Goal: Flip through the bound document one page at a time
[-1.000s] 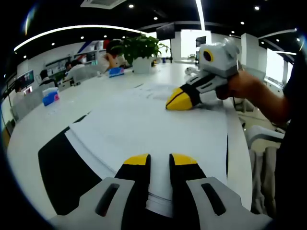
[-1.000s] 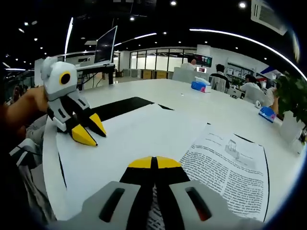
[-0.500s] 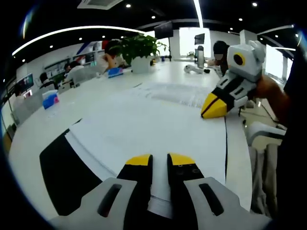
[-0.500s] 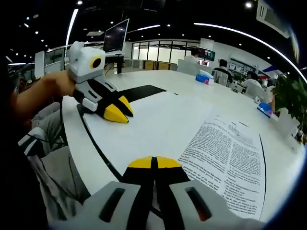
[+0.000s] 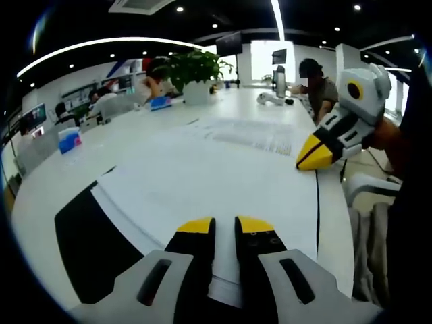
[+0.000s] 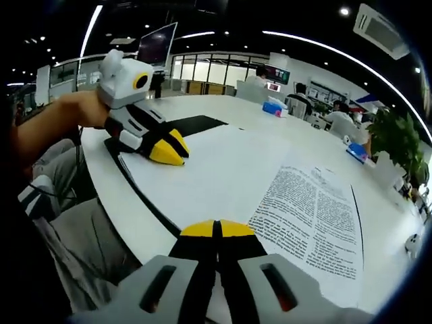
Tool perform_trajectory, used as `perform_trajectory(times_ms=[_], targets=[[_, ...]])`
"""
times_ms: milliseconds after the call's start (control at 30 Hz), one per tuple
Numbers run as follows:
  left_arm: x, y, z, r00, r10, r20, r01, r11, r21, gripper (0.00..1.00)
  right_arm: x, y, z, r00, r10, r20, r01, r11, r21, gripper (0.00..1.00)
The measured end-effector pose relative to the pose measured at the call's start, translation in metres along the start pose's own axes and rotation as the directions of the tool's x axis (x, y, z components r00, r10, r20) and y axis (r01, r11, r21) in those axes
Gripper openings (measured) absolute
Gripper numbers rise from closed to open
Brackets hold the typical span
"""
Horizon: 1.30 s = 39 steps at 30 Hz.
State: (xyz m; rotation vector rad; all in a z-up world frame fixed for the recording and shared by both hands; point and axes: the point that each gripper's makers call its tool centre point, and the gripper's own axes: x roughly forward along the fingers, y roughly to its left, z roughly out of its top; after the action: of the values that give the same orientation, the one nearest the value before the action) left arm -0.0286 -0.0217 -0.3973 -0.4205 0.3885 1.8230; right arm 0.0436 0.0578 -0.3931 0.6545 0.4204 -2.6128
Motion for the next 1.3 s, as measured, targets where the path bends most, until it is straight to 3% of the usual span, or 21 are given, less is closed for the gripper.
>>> perform_trajectory(times_ms=[233, 333, 467, 767, 1133, 1233, 1300], targets=[[0.0014, -0.0006, 0.0009, 1.0, -0.012, 0.002, 0.012, 1.0, 0.003, 0.15, -0.0063, 0.0023, -0.0017, 0.996, -0.091, -0.021, 0.086, 0.979, -0.182, 0.02], [0.0021, 0.0003, 0.0007, 1.0, -0.016, -0.001, 0.016, 1.0, 0.006, 0.15, -0.0094, 0.0038, -0.004, 0.995, -0.097, -0.018, 0.091, 0.976, -0.199, 0.02], [0.0024, 0.0014, 0.0005, 1.0, -0.015, 0.005, 0.015, 1.0, 0.003, 0.15, -0.0095, 0.0017, -0.0044, 0.998, -0.052, 0.035, 0.055, 0.994, -0.093, 0.02], [0.003, 0.0053, -0.0011, 1.0, 0.013, 0.027, -0.013, 1.0, -0.019, 0.15, -0.0096, 0.0009, -0.0058, 0.998, -0.042, 0.055, 0.047, 0.994, -0.102, 0.01], [0.002, 0.0069, -0.0019, 0.997, 0.027, 0.068, -0.023, 0.998, -0.056, 0.15, -0.0086, 0.001, -0.0055, 0.998, 0.013, 0.054, -0.011, 1.0, -0.027, 0.01], [0.0007, 0.0054, -0.0019, 0.999, 0.023, 0.03, -0.022, 0.999, -0.048, 0.16, -0.0086, 0.0012, -0.006, 0.998, 0.024, 0.056, -0.024, 1.0, 0.0, 0.01], [-0.0049, 0.0066, 0.0045, 1.0, 0.014, -0.003, -0.014, 0.999, 0.033, 0.19, -0.0085, 0.0019, -0.0061, 0.998, 0.027, 0.059, -0.028, 1.0, 0.008, 0.01]])
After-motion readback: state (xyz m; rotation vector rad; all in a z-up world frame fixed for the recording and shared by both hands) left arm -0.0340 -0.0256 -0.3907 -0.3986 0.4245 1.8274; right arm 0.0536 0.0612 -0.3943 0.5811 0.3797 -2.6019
